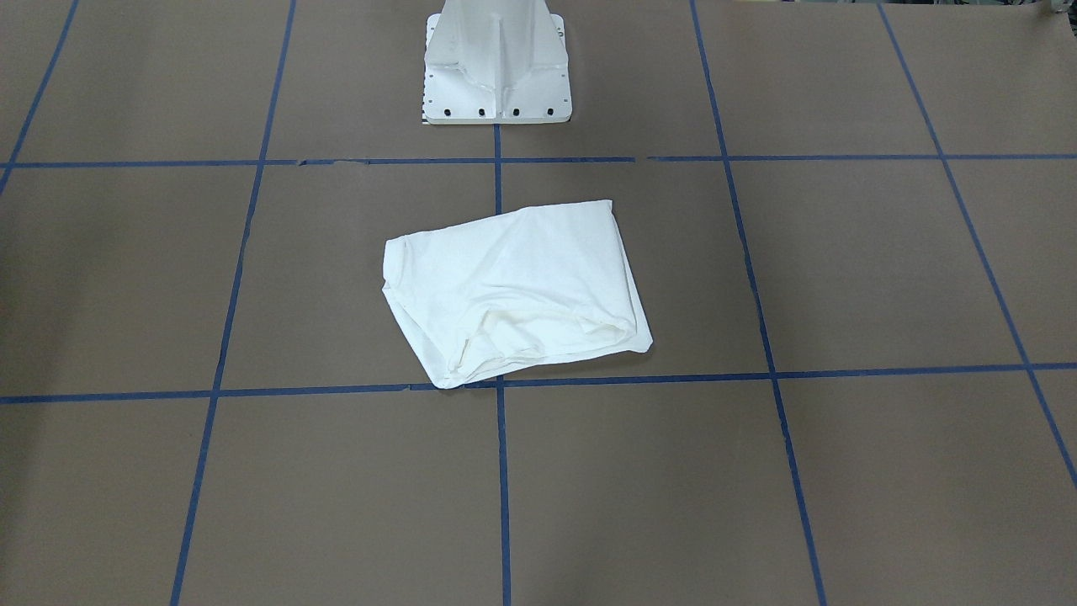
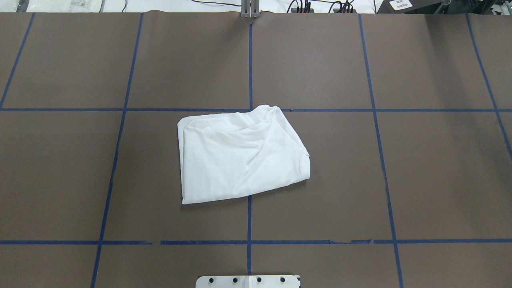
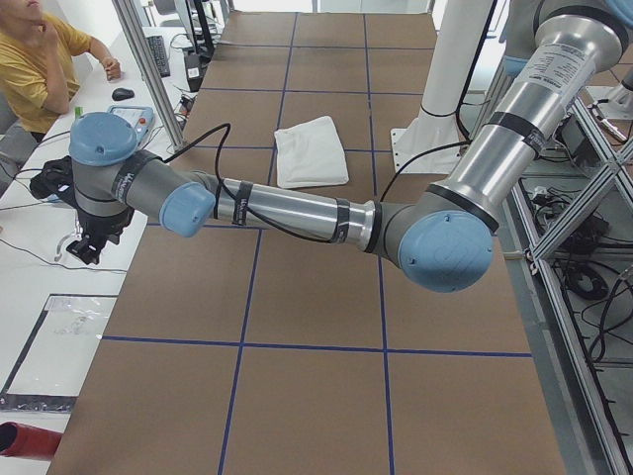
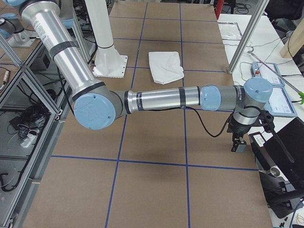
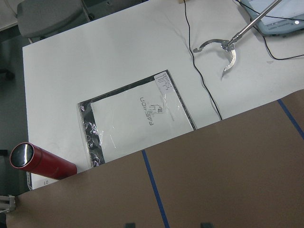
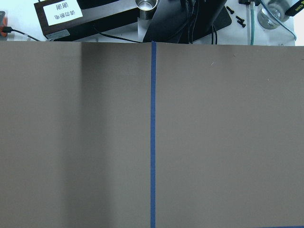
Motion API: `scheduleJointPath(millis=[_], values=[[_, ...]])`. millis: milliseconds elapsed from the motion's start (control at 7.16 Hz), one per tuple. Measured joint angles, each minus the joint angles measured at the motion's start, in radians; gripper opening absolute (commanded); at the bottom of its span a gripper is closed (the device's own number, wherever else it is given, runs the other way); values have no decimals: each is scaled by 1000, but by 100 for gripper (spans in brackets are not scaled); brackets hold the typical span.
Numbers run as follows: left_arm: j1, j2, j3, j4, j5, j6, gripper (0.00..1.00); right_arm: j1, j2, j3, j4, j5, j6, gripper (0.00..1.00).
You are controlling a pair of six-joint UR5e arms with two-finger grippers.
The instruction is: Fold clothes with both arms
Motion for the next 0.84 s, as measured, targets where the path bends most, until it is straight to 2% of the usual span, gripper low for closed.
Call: scheduleJointPath(millis=[839], values=[[-4,14,-24,0,1,-8,100,15,10,4,-1,41,-9,100]])
